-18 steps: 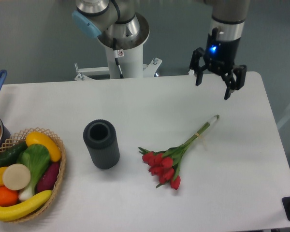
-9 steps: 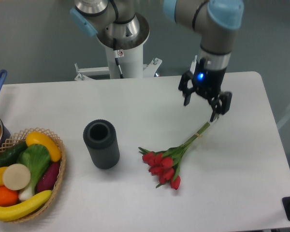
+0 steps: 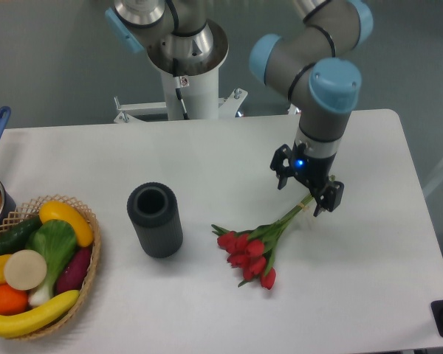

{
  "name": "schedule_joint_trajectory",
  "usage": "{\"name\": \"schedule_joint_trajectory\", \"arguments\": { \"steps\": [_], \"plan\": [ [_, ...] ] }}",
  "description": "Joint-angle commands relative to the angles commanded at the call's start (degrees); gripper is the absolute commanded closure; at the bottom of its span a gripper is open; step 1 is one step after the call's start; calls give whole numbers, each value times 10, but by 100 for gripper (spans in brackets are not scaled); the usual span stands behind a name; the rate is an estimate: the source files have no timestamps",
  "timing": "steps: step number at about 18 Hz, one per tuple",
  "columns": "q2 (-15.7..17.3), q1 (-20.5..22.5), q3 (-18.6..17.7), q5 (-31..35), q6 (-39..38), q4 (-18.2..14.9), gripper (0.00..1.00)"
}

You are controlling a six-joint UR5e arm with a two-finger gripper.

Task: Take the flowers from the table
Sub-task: 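Move the open gripper down toward the red tulip stems, then lower the gripper around the tulip stems just above the flower heads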

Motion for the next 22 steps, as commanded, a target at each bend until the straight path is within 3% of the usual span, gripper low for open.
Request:
{"name": "schedule_joint_trajectory", "arguments": {
  "steps": [7, 11, 22],
  "plan": [
    [-25, -4, -11, -9, -16, 0, 0],
    [-47, -12, -11, -7, -26, 28, 0],
    [-60, -23, -18, -5, -33, 38, 0]
  ]
}}
